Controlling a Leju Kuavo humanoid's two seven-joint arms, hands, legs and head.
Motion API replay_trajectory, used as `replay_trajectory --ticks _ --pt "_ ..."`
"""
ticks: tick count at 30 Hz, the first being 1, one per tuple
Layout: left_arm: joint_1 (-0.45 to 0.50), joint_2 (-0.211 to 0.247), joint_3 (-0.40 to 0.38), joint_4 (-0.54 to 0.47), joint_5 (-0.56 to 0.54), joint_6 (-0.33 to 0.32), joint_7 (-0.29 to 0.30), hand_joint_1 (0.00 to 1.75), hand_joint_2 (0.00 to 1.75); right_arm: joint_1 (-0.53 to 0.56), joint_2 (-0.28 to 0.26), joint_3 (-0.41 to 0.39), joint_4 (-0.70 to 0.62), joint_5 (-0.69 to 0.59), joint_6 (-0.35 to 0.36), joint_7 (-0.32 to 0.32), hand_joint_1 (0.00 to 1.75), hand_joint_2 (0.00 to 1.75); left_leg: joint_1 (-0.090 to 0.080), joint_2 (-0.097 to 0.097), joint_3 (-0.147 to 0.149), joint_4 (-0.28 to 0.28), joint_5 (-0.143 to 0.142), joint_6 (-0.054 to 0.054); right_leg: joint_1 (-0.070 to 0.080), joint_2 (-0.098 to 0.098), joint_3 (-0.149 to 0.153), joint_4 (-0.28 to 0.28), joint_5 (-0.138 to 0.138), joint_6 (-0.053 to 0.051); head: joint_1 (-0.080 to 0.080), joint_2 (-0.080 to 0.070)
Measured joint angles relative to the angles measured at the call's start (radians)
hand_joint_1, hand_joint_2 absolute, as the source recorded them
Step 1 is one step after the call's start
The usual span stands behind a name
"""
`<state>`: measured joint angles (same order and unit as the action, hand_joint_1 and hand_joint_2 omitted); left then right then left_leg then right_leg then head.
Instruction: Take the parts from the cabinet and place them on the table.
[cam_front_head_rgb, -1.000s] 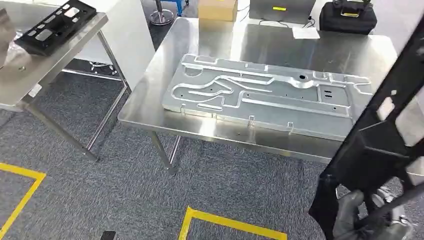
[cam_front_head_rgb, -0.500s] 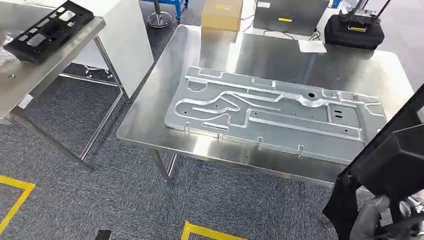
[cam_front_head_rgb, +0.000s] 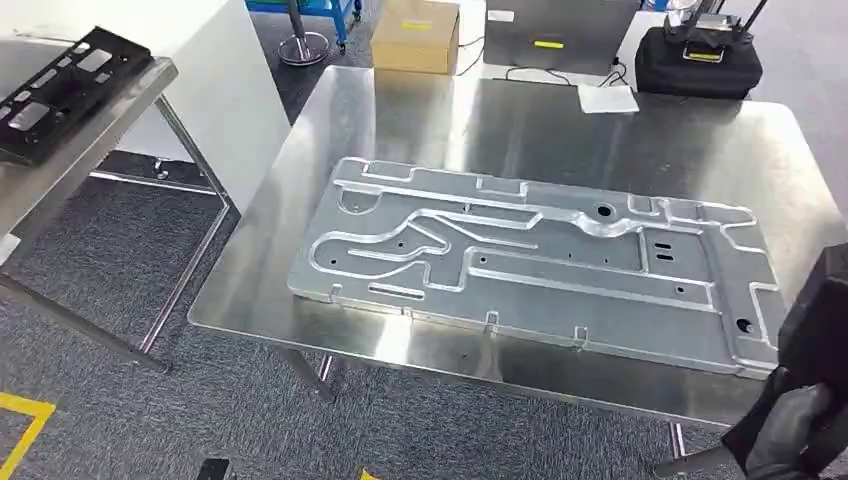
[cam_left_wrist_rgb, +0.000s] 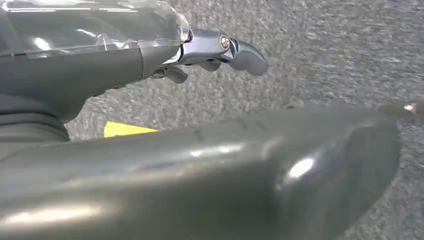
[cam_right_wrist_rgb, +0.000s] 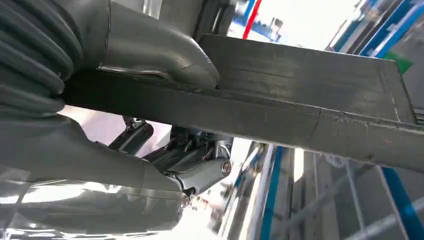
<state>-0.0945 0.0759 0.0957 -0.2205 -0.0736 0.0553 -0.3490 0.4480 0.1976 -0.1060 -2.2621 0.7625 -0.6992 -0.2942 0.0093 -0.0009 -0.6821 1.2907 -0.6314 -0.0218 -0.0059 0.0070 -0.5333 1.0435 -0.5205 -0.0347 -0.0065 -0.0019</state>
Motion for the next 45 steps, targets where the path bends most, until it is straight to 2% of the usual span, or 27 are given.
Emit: replay_trajectory --ticks 1,3,4,5,7,8,9,10,13,14,15,17,18,19,20,22,24,26,28,29,31,33,34,37,40,43,45 --pt "0.000 0.000 0.000 0.000 0.000 0.000 0.000 0.00 0.00 -0.006 0.000 -0.012 0.000 0.019 0.000 0.013 1.75 1.75 -0.004 0.000 0.008 -0.058 0.045 0.009 0.004 0.000 0.017 -0.001 -0.011 0.000 0.001 0.000" --pt "0.000 -0.001 0.000 0.000 -0.003 0.000 0.007 0.00 0.00 -0.018 -0.003 -0.038 0.001 0.078 0.000 0.040 1.75 1.75 -0.019 -0.001 0.030 -0.206 0.205 0.042 0.005 0.002 0.041 -0.004 -0.032 0.000 0.001 0.000" --pt "0.006 0.000 0.000 0.002 -0.011 -0.003 0.019 0.00 0.00 -0.029 -0.006 -0.055 0.005 0.125 0.000 0.051 1.75 1.75 -0.026 -0.007 0.021 -0.221 0.216 0.047 0.011 0.006 0.052 0.003 -0.040 0.007 0.005 0.000" --pt "0.003 0.002 0.000 0.002 -0.016 -0.011 0.023 0.00 0.00 -0.033 -0.009 -0.071 0.007 0.164 0.001 0.054 1.75 1.75 -0.028 -0.007 0.029 -0.228 0.197 0.046 0.009 0.009 0.047 0.002 -0.047 0.014 0.003 0.000" --pt "0.005 0.004 0.000 0.002 -0.020 -0.024 0.025 0.00 0.00 -0.037 -0.014 -0.105 0.009 0.231 0.001 0.057 1.75 1.75 -0.031 -0.008 0.034 -0.229 0.210 0.050 0.003 0.011 0.053 -0.010 -0.053 0.024 0.002 0.000" --pt "0.002 0.004 0.000 0.001 -0.021 -0.031 0.025 0.00 0.00 -0.046 -0.021 -0.124 0.009 0.252 0.000 0.058 1.75 1.75 -0.020 -0.008 0.050 -0.253 0.214 0.051 0.012 0.009 0.067 -0.020 -0.057 0.033 0.001 0.000" --pt "0.001 0.003 0.000 0.001 -0.024 -0.035 0.027 0.00 0.00 -0.057 -0.028 -0.136 0.011 0.274 0.000 0.059 1.75 1.75 -0.017 -0.006 0.070 -0.272 0.218 0.051 0.008 0.006 0.075 -0.012 -0.066 0.036 0.002 0.000" --pt "-0.001 0.004 0.000 0.001 -0.027 -0.038 0.029 0.00 0.00 -0.068 -0.035 -0.153 0.013 0.322 0.000 0.059 1.75 1.75 -0.015 -0.005 0.083 -0.284 0.216 0.055 0.007 0.003 0.056 0.027 -0.083 0.044 0.006 0.000" --pt "-0.011 0.002 0.000 0.001 -0.032 -0.053 0.032 0.00 0.00 -0.088 -0.079 -0.211 0.033 0.516 -0.001 0.073 1.75 1.75 -0.014 -0.005 0.097 -0.288 0.203 0.059 -0.006 0.002 -0.089 0.240 -0.148 0.064 0.006 0.000" --pt "-0.012 0.000 0.000 0.001 -0.035 -0.054 0.032 0.00 0.00 -0.094 -0.107 -0.229 0.050 0.560 -0.001 0.079 1.75 1.75 -0.014 -0.006 0.102 -0.287 0.197 0.059 -0.011 0.001 -0.122 0.266 -0.134 0.069 0.006 0.000" --pt "-0.014 -0.001 0.000 0.001 -0.039 -0.055 0.033 0.00 0.00 -0.098 -0.132 -0.242 0.065 0.575 0.000 0.082 1.75 1.75 -0.013 -0.006 0.109 -0.287 0.190 0.058 -0.015 -0.002 -0.130 0.246 -0.097 0.074 0.007 0.000" --pt "-0.017 -0.005 -0.001 0.001 -0.042 -0.055 0.035 0.00 0.00 -0.106 -0.174 -0.262 0.087 0.614 0.001 0.105 1.75 1.75 -0.010 -0.010 0.126 -0.280 0.175 0.053 -0.020 -0.003 -0.090 0.105 0.022 0.079 0.007 0.000" --pt "-0.018 -0.006 -0.001 0.001 -0.045 -0.056 0.036 0.00 0.00 -0.111 -0.206 -0.263 0.104 0.651 0.007 0.129 1.75 1.75 -0.009 -0.010 0.133 -0.275 0.166 0.049 -0.021 -0.004 -0.064 0.021 0.071 0.079 0.007 0.000" --pt "-0.019 -0.006 -0.001 0.001 -0.053 -0.057 0.036 0.00 0.00 -0.119 -0.252 -0.263 0.133 0.689 0.021 0.159 1.75 1.75 -0.015 -0.011 0.131 -0.271 0.159 0.041 -0.016 -0.004 -0.058 0.013 0.055 0.074 0.008 0.000" --pt "-0.023 -0.006 -0.001 0.001 -0.058 -0.060 0.036 0.00 0.00 -0.130 -0.310 -0.261 0.162 0.715 0.034 0.190 1.75 1.75 -0.015 -0.010 0.127 -0.267 0.156 0.036 -0.013 -0.001 -0.053 0.000 0.053 0.060 0.006 0.000" --pt "-0.031 -0.007 -0.002 0.001 -0.067 -0.064 0.035 0.00 0.00 -0.160 -0.428 -0.251 0.244 0.727 0.069 0.231 1.75 1.75 -0.015 -0.006 0.123 -0.271 0.157 0.030 -0.010 0.002 -0.060 -0.001 0.053 0.052 0.005 0.000" --pt "-0.039 -0.007 -0.002 0.001 -0.074 -0.065 0.035 0.00 0.00 -0.208 -0.532 -0.224 0.331 0.714 0.092 0.253 1.75 1.75 -0.014 -0.005 0.124 -0.261 0.147 0.018 -0.023 0.001 -0.055 -0.014 0.060 0.039 0.006 0.000" --pt "-0.044 -0.007 -0.002 0.001 -0.076 -0.065 0.035 0.00 0.00 -0.252 -0.606 -0.192 0.394 0.710 0.106 0.263 1.75 1.75 -0.012 -0.005 0.079 -0.165 0.087 0.013 -0.023 -0.002 -0.053 -0.015 0.058 0.031 0.002 0.000" --pt "-0.041 -0.007 -0.002 0.001 -0.082 -0.065 0.037 0.00 0.00 -0.291 -0.678 -0.150 0.459 0.710 0.139 0.261 1.75 1.75 -0.009 -0.005 -0.003 -0.005 0.020 0.008 -0.022 -0.005 -0.053 -0.014 0.057 0.029 0.002 0.000" --pt "-0.039 -0.007 -0.002 0.001 -0.083 -0.065 0.038 0.00 0.00 -0.316 -0.712 -0.125 0.496 0.701 0.157 0.256 1.75 1.75 -0.008 -0.005 -0.032 0.043 0.015 0.008 -0.022 -0.006 -0.053 -0.014 0.057 0.029 0.002 0.000" --pt "-0.035 -0.007 -0.002 0.001 -0.088 -0.064 0.040 0.00 0.00 -0.368 -0.765 -0.073 0.566 0.677 0.178 0.241 1.75 1.75 -0.006 -0.005 -0.018 -0.012 0.075 0.010 -0.022 -0.005 -0.050 -0.013 0.055 0.032 0.001 0.000" --pt "-0.036 -0.004 -0.002 0.001 -0.093 -0.063 0.040 0.00 0.00 -0.422 -0.811 -0.016 0.626 0.666 0.194 0.230 1.75 1.75 -0.007 -0.005 0.062 -0.192 0.176 0.019 -0.022 -0.005 -0.042 -0.012 0.050 0.038 0.001 0.000" --pt "-0.037 -0.004 -0.002 0.001 -0.094 -0.063 0.041 0.00 0.00 -0.440 -0.829 0.007 0.649 0.662 0.199 0.225 1.75 1.75 -0.008 -0.004 0.086 -0.254 0.185 0.025 -0.022 -0.006 -0.040 -0.013 0.047 0.042 0.002 0.000" --pt "-0.036 -0.003 -0.002 0.001 -0.105 -0.063 0.045 0.00 0.00 -0.528 -0.864 0.091 0.734 0.659 0.208 0.200 1.75 1.75 -0.016 -0.005 0.085 -0.260 0.185 0.033 -0.018 -0.006 -0.047 -0.014 0.050 0.059 0.002 0.000" --pt "-0.045 -0.003 -0.002 0.000 -0.118 -0.068 0.051 0.00 0.00 -0.629 -0.871 0.205 0.828 0.659 0.198 0.185 1.75 1.75 -0.010 -0.004 0.098 -0.287 0.199 0.056 -0.022 -0.008 -0.045 -0.007 0.040 0.076 0.004 0.000" --pt "-0.054 -0.003 -0.003 0.000 -0.130 -0.071 0.055 0.00 0.00 -0.719 -0.864 0.311 0.920 0.653 0.191 0.177 1.75 1.75 -0.012 -0.003 0.097 -0.289 0.200 0.062 -0.023 -0.007 -0.145 0.194 -0.061 0.082 0.004 0.000" --pt "-0.053 -0.003 -0.003 0.000 -0.135 -0.072 0.056 0.00 0.00 -0.747 -0.856 0.366 0.965 0.643 0.188 0.176 1.75 1.75 -0.014 -0.006 0.098 -0.287 0.198 0.063 -0.023 -0.007 -0.198 0.286 -0.073 0.084 0.004 0.000"
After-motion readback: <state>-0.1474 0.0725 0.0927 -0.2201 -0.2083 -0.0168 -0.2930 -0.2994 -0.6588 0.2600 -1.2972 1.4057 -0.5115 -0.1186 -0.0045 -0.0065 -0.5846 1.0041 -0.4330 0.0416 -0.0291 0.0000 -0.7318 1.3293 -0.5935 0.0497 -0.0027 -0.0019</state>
